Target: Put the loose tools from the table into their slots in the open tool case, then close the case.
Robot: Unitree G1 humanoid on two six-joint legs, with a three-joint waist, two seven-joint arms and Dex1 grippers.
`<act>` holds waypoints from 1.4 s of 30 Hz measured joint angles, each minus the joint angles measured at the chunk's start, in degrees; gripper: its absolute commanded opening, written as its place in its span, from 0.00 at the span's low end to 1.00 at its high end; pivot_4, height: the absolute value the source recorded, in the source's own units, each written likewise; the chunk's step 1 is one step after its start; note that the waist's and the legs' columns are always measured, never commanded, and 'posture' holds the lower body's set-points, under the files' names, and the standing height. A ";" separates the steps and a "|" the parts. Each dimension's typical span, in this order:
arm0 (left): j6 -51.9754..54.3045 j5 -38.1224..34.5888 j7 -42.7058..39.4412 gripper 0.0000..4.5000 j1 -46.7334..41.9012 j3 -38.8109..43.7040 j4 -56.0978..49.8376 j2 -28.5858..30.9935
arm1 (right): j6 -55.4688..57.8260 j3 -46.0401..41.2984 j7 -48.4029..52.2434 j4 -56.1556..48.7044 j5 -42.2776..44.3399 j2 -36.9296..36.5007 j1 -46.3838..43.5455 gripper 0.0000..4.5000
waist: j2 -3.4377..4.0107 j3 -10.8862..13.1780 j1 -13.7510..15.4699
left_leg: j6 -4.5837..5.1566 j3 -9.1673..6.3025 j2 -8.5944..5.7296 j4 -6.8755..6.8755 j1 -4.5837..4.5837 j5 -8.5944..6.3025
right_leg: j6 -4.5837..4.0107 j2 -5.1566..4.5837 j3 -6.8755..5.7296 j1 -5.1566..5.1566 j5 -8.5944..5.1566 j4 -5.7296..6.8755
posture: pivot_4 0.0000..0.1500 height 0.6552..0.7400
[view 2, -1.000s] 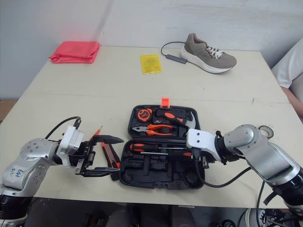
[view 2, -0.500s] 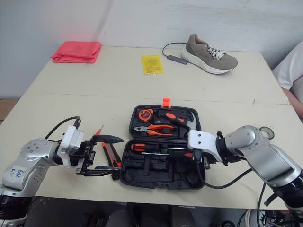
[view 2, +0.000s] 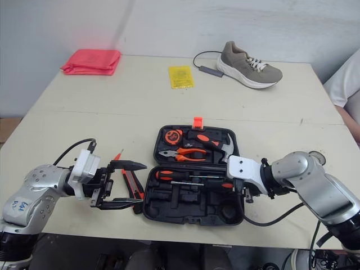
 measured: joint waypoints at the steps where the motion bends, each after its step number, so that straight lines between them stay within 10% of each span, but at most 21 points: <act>1: 0.00 0.01 0.00 1.00 0.00 0.00 0.00 0.00 | 0.03 -0.05 0.25 0.13 0.15 0.00 0.00 0.45 | 0.00 0.00 0.00 | 0.00 0.00 0.00 0.00 0.00 0.00 | 0.00 0.00 0.00 0.00 0.00 0.00 | 1.00 1.00; 18: -0.08 0.17 -0.50 1.00 -0.11 -0.05 1.35 0.00 | -1.10 -10.74 7.63 2.63 5.68 -6.79 1.72 0.45 | 0.09 0.06 0.03 | 0.04 -0.02 -0.02 0.02 -0.03 -0.03 | -0.01 0.02 -0.01 -0.01 -0.01 0.00 | 1.00 1.00; 27: -1.52 0.56 -1.37 1.00 -0.71 -0.50 2.31 -0.02 | -10.82 -20.24 4.12 0.20 15.25 9.95 8.34 0.45 | 0.07 0.05 0.01 | -0.02 -0.01 -0.04 0.07 -0.01 -0.02 | 0.00 0.13 0.00 -0.01 0.00 0.11 | 1.00 1.00; 33: -2.16 1.06 -1.95 1.00 -1.52 -1.31 4.37 -0.14 | -19.60 -15.57 0.72 0.43 11.37 17.18 12.18 0.02 | 0.07 0.05 0.09 | 0.00 0.00 -0.10 0.10 -0.02 -0.02 | 0.00 0.19 -0.02 -0.02 0.00 0.14 | 1.00 1.00; 42: -3.67 1.73 -3.19 1.00 -3.03 -1.78 6.23 -0.14 | -29.92 -10.22 0.05 9.91 3.14 20.11 13.53 0.02 | 0.07 0.05 0.00 | 0.01 0.05 -0.13 0.13 0.03 -0.02 | 0.01 0.28 0.00 -0.02 0.00 0.20 | 1.00 1.00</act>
